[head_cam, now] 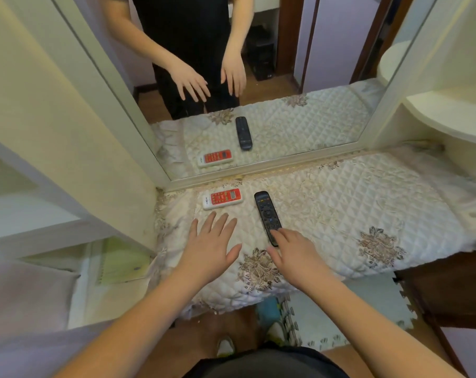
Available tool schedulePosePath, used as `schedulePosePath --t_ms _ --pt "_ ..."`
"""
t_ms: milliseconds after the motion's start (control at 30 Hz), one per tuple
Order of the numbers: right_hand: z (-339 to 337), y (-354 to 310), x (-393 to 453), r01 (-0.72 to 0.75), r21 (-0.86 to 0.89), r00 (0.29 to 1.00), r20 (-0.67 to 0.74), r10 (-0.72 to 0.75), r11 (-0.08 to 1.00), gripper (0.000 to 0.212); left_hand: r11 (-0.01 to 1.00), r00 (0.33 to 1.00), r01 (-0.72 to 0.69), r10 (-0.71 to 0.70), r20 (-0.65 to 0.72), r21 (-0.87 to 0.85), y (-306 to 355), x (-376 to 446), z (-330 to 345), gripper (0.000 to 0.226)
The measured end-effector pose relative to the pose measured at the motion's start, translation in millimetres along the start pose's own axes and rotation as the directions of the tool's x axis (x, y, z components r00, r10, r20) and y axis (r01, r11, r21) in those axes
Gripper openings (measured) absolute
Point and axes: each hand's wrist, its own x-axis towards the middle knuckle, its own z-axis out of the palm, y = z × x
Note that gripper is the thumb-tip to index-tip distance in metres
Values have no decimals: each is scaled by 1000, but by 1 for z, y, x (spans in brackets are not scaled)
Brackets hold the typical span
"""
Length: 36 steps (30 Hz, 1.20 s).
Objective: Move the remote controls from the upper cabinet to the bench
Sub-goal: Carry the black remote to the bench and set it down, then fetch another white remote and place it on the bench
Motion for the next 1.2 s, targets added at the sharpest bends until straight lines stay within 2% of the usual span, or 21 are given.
schedulePosePath --t_ms 100,233,433,633,733,933,1100,1200 --pt "3 -16 -9 -7 -18 999 -32 6 1000 69 1000 1000 2 -2 -16 -26 -7 -14 0 74" --pt "8 -45 -22 -19 -65 996 -84 14 998 59 999 1000 -11 11 4 -41 -25 -38 2 78" --pt "12 -94 -52 -72 -92 989 -136 59 993 58 996 997 -76 76 -18 -49 -62 -72 5 73" --pt "16 -121 -93 -200 -70 951 -255 177 977 56 984 985 -172 173 18 -42 -64 -92 5 77" --pt "21 -125 -120 -291 -72 929 -259 264 954 57 964 965 -259 261 27 -53 -51 -99 6 76" --pt "26 -113 -183 -467 -73 862 -259 435 881 59 873 872 -486 482 -88 -38 -5 -105 10 66" --pt "33 -98 -240 -615 -24 760 -285 584 788 59 794 793 -608 606 -58 -21 53 -114 4 69" --pt "39 -90 -281 -698 18 681 -291 672 716 60 705 704 -709 709 -27 9 94 -128 1 68"
